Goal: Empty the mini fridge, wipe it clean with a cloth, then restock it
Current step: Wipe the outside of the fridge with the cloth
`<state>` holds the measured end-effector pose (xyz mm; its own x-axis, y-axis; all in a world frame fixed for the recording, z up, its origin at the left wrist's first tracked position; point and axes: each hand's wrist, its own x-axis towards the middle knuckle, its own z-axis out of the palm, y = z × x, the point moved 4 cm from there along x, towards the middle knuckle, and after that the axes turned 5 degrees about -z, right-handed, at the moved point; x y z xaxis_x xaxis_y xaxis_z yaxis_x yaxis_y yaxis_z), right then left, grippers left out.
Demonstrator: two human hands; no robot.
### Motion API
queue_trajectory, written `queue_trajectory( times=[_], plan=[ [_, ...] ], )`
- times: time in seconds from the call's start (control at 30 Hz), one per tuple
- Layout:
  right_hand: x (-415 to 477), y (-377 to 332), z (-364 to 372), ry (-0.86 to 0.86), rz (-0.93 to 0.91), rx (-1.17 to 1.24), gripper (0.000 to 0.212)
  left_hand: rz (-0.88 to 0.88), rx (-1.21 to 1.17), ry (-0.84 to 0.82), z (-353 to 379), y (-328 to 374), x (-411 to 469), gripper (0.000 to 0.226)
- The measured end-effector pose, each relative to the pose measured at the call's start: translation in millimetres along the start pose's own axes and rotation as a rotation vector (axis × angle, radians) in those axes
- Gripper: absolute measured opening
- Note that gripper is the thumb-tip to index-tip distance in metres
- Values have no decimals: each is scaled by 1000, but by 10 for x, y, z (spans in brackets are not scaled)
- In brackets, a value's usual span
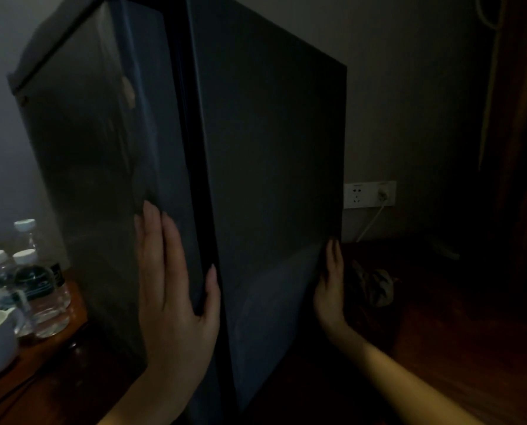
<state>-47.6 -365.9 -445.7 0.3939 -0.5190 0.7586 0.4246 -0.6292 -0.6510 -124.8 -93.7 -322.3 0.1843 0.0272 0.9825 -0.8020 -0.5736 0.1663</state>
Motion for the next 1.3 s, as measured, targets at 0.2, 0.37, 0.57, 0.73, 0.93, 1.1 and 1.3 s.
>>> queue_trajectory(
  times=[0.2,0.37,0.57,0.73,0.93,1.1,1.3],
  plan=[
    [762,-301,-71,5,-161,-34,66,-2,18,6,-6,14,6,69],
    [81,618,-32,61,356,3,57,18,35,2,-29,38,11,69],
    [200,-264,2,12,18,47,63,2,8,-4,-10,18,4,70],
    [772,114,-35,108,126,-11,65,16,19,5,-9,15,-1,68],
    [-176,849,148,61,666,178,64,17,14,7,-19,23,6,68],
    [133,-239,72,106,197,109,62,7,-12,-8,-16,15,7,68],
    [884,-167,28,218,80,33,63,16,-3,-6,-26,31,15,68]
  ],
)
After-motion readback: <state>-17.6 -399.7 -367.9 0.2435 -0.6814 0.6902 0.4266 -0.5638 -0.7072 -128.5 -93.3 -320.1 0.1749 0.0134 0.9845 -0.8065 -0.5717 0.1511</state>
